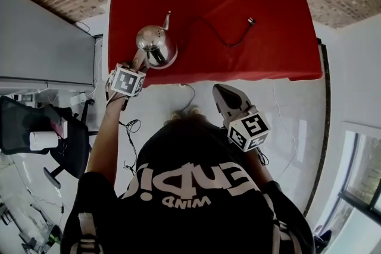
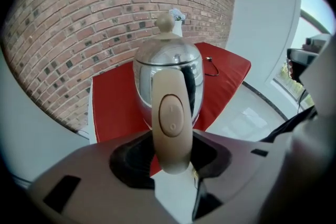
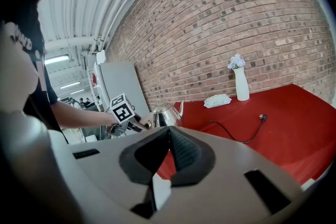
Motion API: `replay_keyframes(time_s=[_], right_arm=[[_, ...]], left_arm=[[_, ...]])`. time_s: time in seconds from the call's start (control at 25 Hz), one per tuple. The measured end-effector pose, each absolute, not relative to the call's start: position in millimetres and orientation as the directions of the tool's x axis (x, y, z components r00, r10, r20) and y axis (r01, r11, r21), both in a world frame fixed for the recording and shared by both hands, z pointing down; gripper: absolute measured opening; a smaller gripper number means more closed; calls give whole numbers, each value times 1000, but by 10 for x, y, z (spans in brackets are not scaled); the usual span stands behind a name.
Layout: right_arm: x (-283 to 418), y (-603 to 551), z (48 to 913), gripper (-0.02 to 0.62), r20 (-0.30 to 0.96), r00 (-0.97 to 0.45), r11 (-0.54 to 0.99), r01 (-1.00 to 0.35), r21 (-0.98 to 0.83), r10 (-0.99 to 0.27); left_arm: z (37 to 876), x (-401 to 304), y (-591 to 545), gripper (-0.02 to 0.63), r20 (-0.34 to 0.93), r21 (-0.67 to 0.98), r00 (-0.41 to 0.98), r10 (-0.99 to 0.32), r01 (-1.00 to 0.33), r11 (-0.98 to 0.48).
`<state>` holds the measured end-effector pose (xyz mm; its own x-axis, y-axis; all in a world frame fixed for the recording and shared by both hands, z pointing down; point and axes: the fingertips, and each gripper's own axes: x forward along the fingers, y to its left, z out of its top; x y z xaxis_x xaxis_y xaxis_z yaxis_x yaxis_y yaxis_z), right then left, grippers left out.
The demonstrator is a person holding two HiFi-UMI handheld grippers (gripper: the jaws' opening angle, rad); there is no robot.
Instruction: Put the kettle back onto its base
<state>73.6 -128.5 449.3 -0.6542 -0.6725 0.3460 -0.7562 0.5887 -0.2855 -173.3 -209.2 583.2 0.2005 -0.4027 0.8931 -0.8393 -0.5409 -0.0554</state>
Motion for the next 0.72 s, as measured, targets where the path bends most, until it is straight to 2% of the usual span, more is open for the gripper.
replay_keyframes(time_s=[0.72], right_arm=[[500, -1238, 4466, 23, 341, -707, 649, -706, -284, -620]], left_arm=[[5070, -1789, -1683, 164, 786, -55, 254, -563, -879, -473]])
